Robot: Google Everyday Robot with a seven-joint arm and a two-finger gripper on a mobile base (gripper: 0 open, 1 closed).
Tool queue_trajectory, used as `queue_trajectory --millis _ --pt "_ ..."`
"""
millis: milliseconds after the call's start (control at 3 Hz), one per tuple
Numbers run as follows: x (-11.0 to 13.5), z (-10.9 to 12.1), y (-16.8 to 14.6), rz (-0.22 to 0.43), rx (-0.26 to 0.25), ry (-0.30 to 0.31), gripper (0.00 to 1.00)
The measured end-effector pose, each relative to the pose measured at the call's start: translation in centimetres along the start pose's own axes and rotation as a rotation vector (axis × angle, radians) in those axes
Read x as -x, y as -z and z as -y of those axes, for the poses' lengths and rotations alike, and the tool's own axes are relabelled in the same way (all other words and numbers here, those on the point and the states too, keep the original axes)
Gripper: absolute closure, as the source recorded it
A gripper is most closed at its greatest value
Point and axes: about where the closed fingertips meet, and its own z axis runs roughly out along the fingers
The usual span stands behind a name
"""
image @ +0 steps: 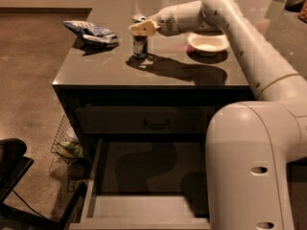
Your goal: Pick redbull can from middle drawer and place on counter
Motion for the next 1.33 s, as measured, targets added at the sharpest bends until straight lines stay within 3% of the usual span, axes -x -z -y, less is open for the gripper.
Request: queue_trajectory --millis 333,667,1333 --pt "-0.2 -0.1 -0.4 -0.002 0.005 -0.002 0.82" --pt "-0.3 -0.2 -0.9 -0.003 0.012 -0.004 0.51" --pt "-0.5 -0.4 -1.6 -0.005 0.022 -0.006 0.04"
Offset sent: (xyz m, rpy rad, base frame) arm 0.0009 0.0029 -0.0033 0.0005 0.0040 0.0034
